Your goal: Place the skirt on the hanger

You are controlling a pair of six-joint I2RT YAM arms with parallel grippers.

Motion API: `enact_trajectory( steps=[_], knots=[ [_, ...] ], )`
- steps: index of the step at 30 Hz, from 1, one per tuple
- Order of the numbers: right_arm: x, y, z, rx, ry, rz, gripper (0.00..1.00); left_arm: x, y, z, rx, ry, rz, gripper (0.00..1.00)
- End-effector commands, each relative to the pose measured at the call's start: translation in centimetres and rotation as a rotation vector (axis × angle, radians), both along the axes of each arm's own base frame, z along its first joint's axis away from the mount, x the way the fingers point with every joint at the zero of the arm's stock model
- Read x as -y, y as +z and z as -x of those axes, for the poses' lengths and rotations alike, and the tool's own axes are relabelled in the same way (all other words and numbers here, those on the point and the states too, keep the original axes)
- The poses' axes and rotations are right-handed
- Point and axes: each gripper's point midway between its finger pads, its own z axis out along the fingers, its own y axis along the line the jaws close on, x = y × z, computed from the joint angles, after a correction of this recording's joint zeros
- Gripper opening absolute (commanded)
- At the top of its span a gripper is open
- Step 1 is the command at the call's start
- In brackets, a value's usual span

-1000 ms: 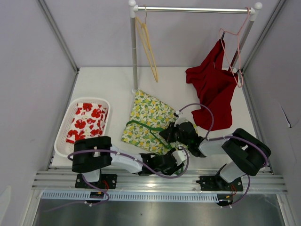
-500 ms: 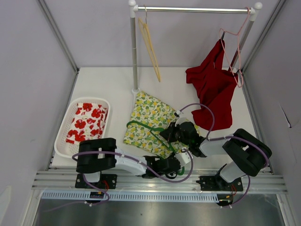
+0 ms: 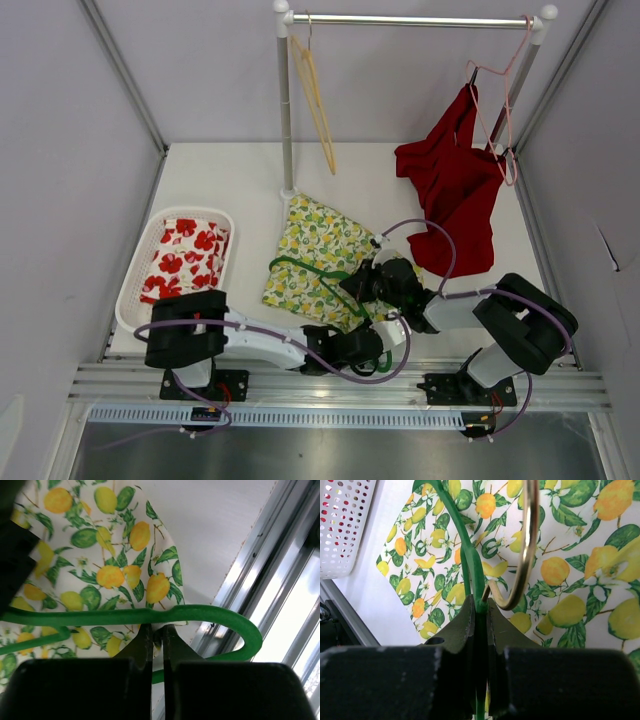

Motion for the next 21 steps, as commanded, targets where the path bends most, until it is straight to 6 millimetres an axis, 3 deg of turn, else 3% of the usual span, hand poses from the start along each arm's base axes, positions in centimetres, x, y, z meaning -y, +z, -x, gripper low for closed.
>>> enact_trajectory(
  steps=[1,12,21],
  knots=[
    [4.1,-6.8,2.9,-0.150,0.012,0.280,0.00,1.0,4.9,-1.2,0.046,-0.008,0.063,0.00],
    [4.4,-6.7,1.7,-0.113,-0.027,0.342,0.00,0.8,7.5,-0.7,-0.006,-0.069,0.089,0.00],
    [5.0,-7.2,1.5,-0.097,-0.055,0.422,0.00,0.6,11.3,-1.1,-0.048,-0.102,0.145,0.00]
  ],
)
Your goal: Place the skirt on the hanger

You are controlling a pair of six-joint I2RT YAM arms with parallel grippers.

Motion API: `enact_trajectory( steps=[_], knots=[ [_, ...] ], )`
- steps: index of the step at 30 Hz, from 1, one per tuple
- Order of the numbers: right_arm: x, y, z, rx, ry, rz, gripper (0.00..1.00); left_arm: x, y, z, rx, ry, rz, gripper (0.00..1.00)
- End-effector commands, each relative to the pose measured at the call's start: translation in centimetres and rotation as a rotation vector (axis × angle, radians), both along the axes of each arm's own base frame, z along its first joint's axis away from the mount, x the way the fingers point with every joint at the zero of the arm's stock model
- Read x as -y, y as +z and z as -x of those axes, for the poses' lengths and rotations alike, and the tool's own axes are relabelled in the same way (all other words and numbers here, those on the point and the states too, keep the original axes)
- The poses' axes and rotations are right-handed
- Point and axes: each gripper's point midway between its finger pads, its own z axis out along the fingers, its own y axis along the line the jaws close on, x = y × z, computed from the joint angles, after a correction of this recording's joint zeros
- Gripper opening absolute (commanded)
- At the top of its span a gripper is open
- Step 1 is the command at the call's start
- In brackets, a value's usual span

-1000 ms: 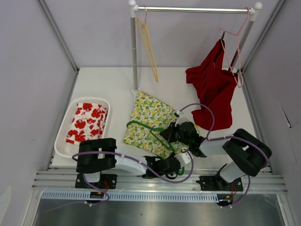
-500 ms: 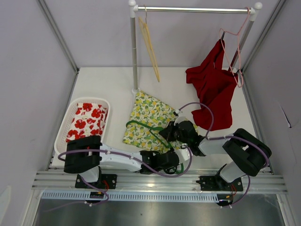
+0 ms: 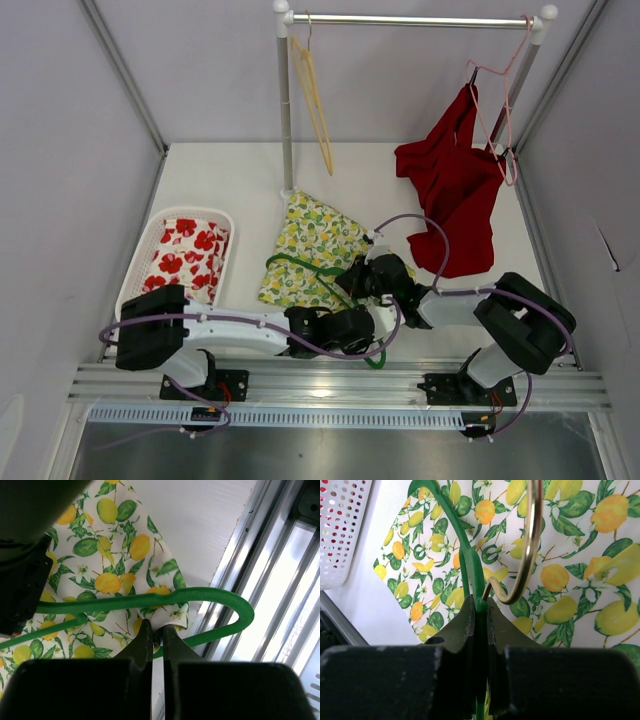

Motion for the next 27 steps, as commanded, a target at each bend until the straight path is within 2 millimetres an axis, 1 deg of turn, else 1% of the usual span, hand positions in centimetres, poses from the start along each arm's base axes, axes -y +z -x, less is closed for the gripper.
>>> enact_trajectory(
  steps=[1,3,5,7,9,12,15,17,18,20,21,23,24,26,27],
  knots=[
    [6.0,-8.1,2.4,-0.115,-0.027,0.376,0.00,2.9,7.3,-0.8,0.012,-0.026,0.201,0.00],
    [5.9,-8.2,2.3,-0.117,-0.028,0.374,0.00,2.9,8.0,-0.9,-0.006,-0.034,0.218,0.00],
    [5.9,-8.4,2.3,-0.119,-0.032,0.377,0.00,2.8,8.1,-0.7,-0.025,-0.054,0.221,0.00],
    [5.8,-8.4,2.2,-0.120,-0.031,0.375,0.00,2.9,8.0,-0.1,-0.045,-0.086,0.220,0.00],
    [5.8,-8.4,2.1,-0.119,-0.034,0.385,0.00,2.9,7.6,0.5,-0.069,-0.116,0.208,0.00],
    [6.0,-7.8,1.6,-0.098,-0.047,0.401,0.00,2.6,6.6,1.2,-0.103,-0.136,0.179,0.00],
    [6.0,-7.1,1.2,-0.082,-0.057,0.400,0.00,2.7,6.3,2.3,-0.150,-0.180,0.180,0.00],
    [6.2,-6.7,1.0,-0.071,-0.061,0.408,0.00,2.5,5.7,3.1,-0.189,-0.197,0.169,0.00],
    [6.5,-6.5,0.7,-0.066,-0.070,0.412,0.00,1.9,4.8,3.4,-0.206,-0.196,0.153,0.00],
    [7.0,-6.1,0.3,-0.062,-0.081,0.415,0.00,1.4,4.5,4.2,-0.251,-0.195,0.159,0.00],
    [7.4,-5.6,-0.2,-0.055,-0.095,0.401,0.00,0.5,3.1,4.6,-0.273,-0.183,0.142,0.00],
    [7.8,-5.0,-0.6,-0.043,-0.102,0.401,0.00,0.0,2.9,5.1,-0.306,-0.173,0.155,0.00],
    [8.0,-4.5,-1.0,-0.033,-0.110,0.396,0.00,-0.9,2.0,5.4,-0.318,-0.163,0.144,0.00],
    [8.4,-4.1,-1.4,-0.021,-0.113,0.411,0.00,-1.5,1.4,5.8,-0.344,-0.145,0.141,0.00],
    [8.5,-3.9,-1.5,-0.016,-0.119,0.416,0.00,-2.1,0.7,6.1,-0.357,-0.133,0.126,0.00]
  ],
)
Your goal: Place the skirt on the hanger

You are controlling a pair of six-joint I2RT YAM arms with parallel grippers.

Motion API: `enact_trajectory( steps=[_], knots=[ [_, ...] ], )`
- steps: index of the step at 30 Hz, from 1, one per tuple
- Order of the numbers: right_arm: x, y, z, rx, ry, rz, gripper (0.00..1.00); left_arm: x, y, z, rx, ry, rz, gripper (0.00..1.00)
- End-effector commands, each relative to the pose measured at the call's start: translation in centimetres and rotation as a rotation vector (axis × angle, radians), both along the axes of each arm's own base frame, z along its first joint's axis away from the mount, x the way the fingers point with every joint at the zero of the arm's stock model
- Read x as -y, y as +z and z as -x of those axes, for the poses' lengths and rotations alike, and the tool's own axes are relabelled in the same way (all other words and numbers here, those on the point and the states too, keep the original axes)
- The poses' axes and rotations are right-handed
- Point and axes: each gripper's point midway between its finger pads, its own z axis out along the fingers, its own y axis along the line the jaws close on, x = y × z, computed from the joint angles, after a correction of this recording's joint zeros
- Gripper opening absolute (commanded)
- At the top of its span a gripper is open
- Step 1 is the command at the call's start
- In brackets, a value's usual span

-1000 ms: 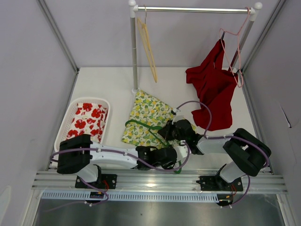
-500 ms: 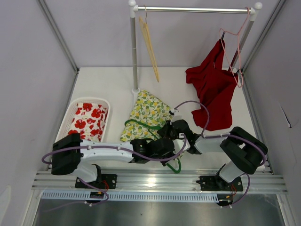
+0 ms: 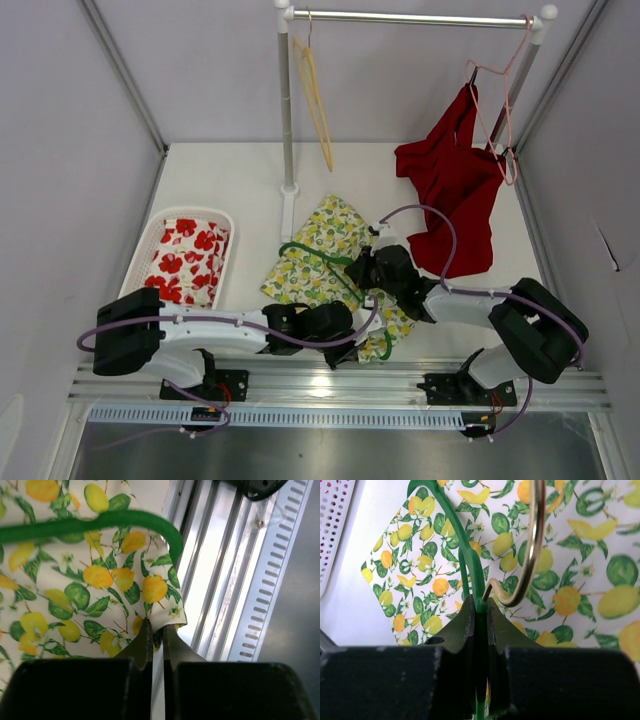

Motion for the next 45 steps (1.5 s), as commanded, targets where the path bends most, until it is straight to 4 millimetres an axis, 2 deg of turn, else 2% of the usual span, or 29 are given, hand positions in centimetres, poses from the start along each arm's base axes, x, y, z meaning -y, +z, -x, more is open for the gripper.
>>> enact_trajectory(
  steps=[1,3,10,12,14,16,20,23,32,35,37,39,40,42,43,44,45],
  knots=[
    [6.3,-4.9,0.5,-0.069,-0.076,0.327,0.00,-0.1,0.6,1.6,-0.082,0.011,0.056,0.00],
    [6.6,-4.8,0.4,-0.063,-0.078,0.345,0.00,-0.8,-0.4,1.9,-0.099,0.034,0.030,0.00],
    [7.7,-5.3,0.6,-0.065,-0.109,0.383,0.00,-1.8,-1.7,3.1,-0.166,0.067,0.002,0.00],
    [7.8,-5.1,0.8,-0.057,-0.111,0.391,0.00,-2.5,-2.6,3.0,-0.169,0.094,-0.023,0.00],
    [7.5,-5.0,1.2,-0.053,-0.101,0.389,0.00,-2.7,-2.7,3.2,-0.186,0.105,-0.016,0.00],
    [7.5,-5.1,1.3,-0.044,-0.111,0.402,0.00,-2.7,-2.2,2.9,-0.198,0.143,0.004,0.00],
    [7.6,-6.2,2.0,-0.060,-0.112,0.420,0.00,-4.3,-3.4,2.3,-0.219,0.232,-0.044,0.00],
    [7.3,-6.2,2.0,-0.061,-0.113,0.402,0.00,-5.4,-4.3,1.9,-0.233,0.305,-0.076,0.00],
    [7.9,-4.2,2.1,-0.025,-0.129,0.404,0.00,-9.0,-6.5,0.6,-0.312,0.495,-0.144,0.00],
    [7.4,-3.8,2.3,-0.021,-0.117,0.390,0.00,-7.7,-5.5,0.7,-0.334,0.485,-0.088,0.01],
    [7.1,-3.5,2.6,-0.013,-0.109,0.393,0.00,-7.4,-4.8,0.3,-0.330,0.502,-0.071,0.06],
    [7.2,-3.1,2.7,-0.007,-0.114,0.412,0.00,-6.9,-3.8,0.0,-0.326,0.513,-0.042,0.15],
    [7.0,-2.1,2.4,0.014,-0.124,0.407,0.00,-6.4,-2.5,-0.2,-0.327,0.511,0.007,0.27],
    [6.7,-0.4,2.6,0.042,-0.122,0.402,0.00,-6.0,-0.7,-0.5,-0.325,0.519,0.055,0.41],
    [6.6,0.6,2.4,0.062,-0.130,0.398,0.00,-5.7,1.3,-1.1,-0.303,0.536,0.122,0.48],
    [6.3,2.0,2.3,0.082,-0.129,0.385,0.00,-5.8,2.5,-1.4,-0.294,0.548,0.146,0.52],
    [6.5,2.3,2.4,0.080,-0.132,0.393,0.00,-6.1,3.4,-2.4,-0.264,0.599,0.177,0.54]
  ],
)
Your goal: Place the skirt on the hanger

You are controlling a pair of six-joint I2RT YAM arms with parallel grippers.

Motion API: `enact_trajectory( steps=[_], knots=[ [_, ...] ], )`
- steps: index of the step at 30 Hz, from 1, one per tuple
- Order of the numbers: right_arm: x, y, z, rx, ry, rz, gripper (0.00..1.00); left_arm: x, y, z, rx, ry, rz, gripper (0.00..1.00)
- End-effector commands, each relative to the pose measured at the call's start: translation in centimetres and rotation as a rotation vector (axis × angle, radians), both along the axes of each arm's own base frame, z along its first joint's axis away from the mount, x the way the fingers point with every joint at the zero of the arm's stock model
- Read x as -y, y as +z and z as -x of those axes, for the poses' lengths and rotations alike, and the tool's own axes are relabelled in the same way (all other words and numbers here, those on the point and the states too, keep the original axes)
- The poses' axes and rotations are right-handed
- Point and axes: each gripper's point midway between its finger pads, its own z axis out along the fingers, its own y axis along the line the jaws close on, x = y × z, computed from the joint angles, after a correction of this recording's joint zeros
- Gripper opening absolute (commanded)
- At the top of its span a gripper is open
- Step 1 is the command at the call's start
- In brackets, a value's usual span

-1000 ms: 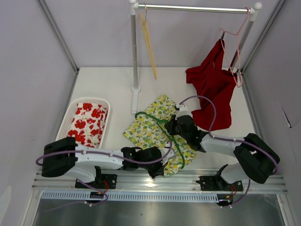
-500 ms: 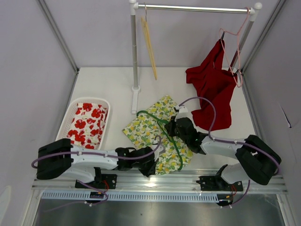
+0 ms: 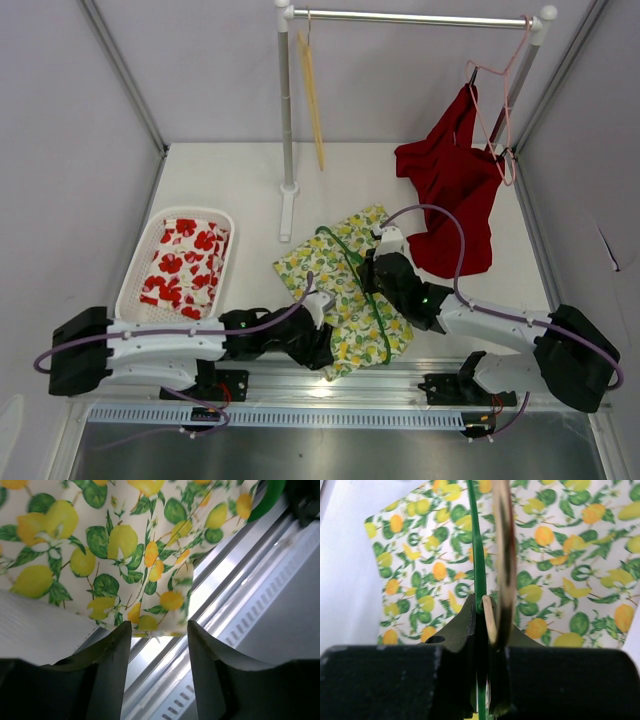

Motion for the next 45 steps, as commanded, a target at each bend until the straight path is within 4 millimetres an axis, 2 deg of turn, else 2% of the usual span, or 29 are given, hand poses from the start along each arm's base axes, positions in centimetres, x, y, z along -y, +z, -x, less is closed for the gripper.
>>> enact_trajectory(
  steps=[1,4,6,10,11,13,14,16,19,21,22,23,27,28,29,31,32,34,37,40,41,43,44,45],
  knots=[
    [3.8,-0.9,0.8,-0.034,-0.054,0.220,0.00,1.2,8.0,-3.2,0.115,0.167,0.189,0.57],
    [3.8,-1.2,0.7,-0.040,-0.056,0.236,0.00,-1.4,9.7,-6.3,0.162,0.396,0.172,0.59],
    [3.6,-1.9,0.9,-0.053,-0.049,0.234,0.00,-3.6,9.8,-7.8,0.175,0.551,0.159,0.60],
    [3.0,-2.4,1.1,-0.065,-0.036,0.213,0.00,-5.4,8.3,-9.9,0.158,0.728,0.135,0.61],
    [2.9,-2.5,1.2,-0.068,-0.033,0.215,0.00,-5.7,7.2,-10.1,0.138,0.769,0.106,0.62],
    [2.8,-2.6,1.1,-0.071,-0.029,0.220,0.00,-5.7,6.5,-10.9,0.118,0.804,0.112,0.62],
    [2.7,-2.7,1.1,-0.072,-0.027,0.222,0.00,-6.0,5.3,-11.0,0.108,0.819,0.098,0.62],
    [2.5,-2.9,1.2,-0.078,-0.016,0.221,0.00,-5.4,5.3,-12.0,0.092,0.839,0.154,0.63],
    [2.3,-3.2,1.3,-0.087,-0.008,0.215,0.00,-5.8,2.9,-12.5,0.036,0.862,0.121,0.64],
    [2.3,-3.2,1.4,-0.089,-0.006,0.213,0.00,-6.0,1.4,-12.4,0.014,0.864,0.106,0.64],
    [2.3,-3.2,1.4,-0.086,-0.006,0.212,0.00,-5.4,1.9,-13.0,0.009,0.871,0.163,0.64],
    [2.3,-3.2,1.4,-0.087,-0.007,0.213,0.00,-5.4,0.6,-12.4,-0.029,0.851,0.161,0.64],
    [2.2,-3.3,1.4,-0.087,-0.004,0.208,0.00,-4.3,-0.1,-12.6,-0.063,0.825,0.197,0.64],
    [2.2,-3.4,1.4,-0.090,-0.006,0.208,0.00,-4.3,-0.9,-12.5,-0.080,0.821,0.184,0.64],
    [2.1,-3.4,1.4,-0.090,-0.003,0.205,0.00,-3.4,-0.7,-12.5,-0.097,0.799,0.240,0.64],
    [2.1,-3.5,1.4,-0.094,-0.003,0.207,0.00,-3.0,-0.9,-12.7,-0.119,0.808,0.272,0.63],
    [2.1,-3.5,1.4,-0.093,-0.002,0.208,0.00,-3.2,-1.7,-12.5,-0.128,0.811,0.266,0.63],
    [2.1,-3.3,1.4,-0.090,-0.001,0.205,0.00,-2.7,-1.5,-12.9,-0.132,0.811,0.301,0.63],
    [2.2,-3.5,1.4,-0.090,-0.003,0.209,0.00,-2.7,-2.3,-13.1,-0.145,0.816,0.294,0.55],
    [2.1,-3.7,1.7,-0.096,0.016,0.209,0.00,-3.3,-3.1,-13.4,-0.157,0.839,0.285,0.37],
    [2.0,-3.7,1.8,-0.098,0.021,0.211,0.00,-3.7,-3.5,-13.4,-0.162,0.845,0.275,0.26],
    [1.5,-3.2,1.6,-0.079,0.035,0.182,0.00,-4.4,-3.7,-14.0,-0.158,0.859,0.267,0.17],
    [1.5,-3.2,1.6,-0.078,0.038,0.183,0.00,-4.8,-3.8,-14.2,-0.155,0.863,0.259,0.09],
    [1.5,-3.1,1.6,-0.076,0.038,0.180,0.00,-5.3,-3.6,-14.8,-0.136,0.871,0.257,0.06]
  ],
)
